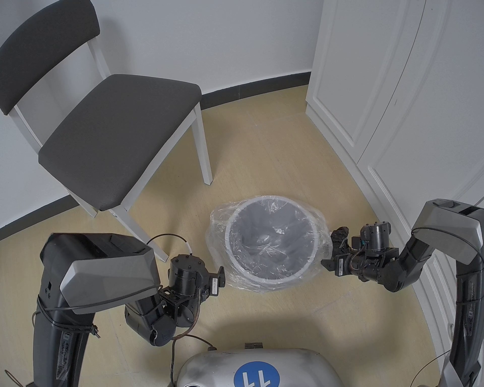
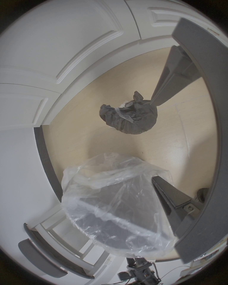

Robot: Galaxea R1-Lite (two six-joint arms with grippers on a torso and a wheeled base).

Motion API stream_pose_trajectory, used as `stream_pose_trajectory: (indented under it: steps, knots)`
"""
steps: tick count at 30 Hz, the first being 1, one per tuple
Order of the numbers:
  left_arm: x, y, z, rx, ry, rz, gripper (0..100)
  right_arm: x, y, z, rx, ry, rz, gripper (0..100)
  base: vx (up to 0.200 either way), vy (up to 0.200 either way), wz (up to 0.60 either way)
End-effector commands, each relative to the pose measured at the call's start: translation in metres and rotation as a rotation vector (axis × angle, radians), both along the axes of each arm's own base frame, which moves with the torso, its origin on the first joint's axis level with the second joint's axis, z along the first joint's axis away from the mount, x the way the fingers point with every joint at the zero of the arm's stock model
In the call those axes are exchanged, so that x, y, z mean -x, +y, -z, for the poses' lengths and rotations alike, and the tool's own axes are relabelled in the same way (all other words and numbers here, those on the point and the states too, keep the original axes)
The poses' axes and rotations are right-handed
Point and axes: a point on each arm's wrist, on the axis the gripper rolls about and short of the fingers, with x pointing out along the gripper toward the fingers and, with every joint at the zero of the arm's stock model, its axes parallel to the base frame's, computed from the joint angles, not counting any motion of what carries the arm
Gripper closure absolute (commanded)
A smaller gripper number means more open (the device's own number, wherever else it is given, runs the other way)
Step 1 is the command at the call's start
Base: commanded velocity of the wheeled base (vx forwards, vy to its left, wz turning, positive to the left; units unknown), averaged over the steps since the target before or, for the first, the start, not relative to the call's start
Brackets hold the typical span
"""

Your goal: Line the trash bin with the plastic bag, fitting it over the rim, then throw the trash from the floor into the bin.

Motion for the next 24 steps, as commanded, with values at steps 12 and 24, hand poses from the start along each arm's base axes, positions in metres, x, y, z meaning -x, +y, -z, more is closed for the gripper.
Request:
stream_pose_trajectory:
  steps: [12,24]
  knots:
    - [0.001,0.001,-0.029,0.046,-0.069,-0.002,0,0.003,0.000,0.039,0.004,0.077,-0.026,0,0.000,0.000,0.00]
    - [0.000,0.000,-0.053,0.033,-0.136,0.012,0,0.051,-0.007,-0.042,0.111,-0.067,-0.113,0,0.000,0.000,0.00]
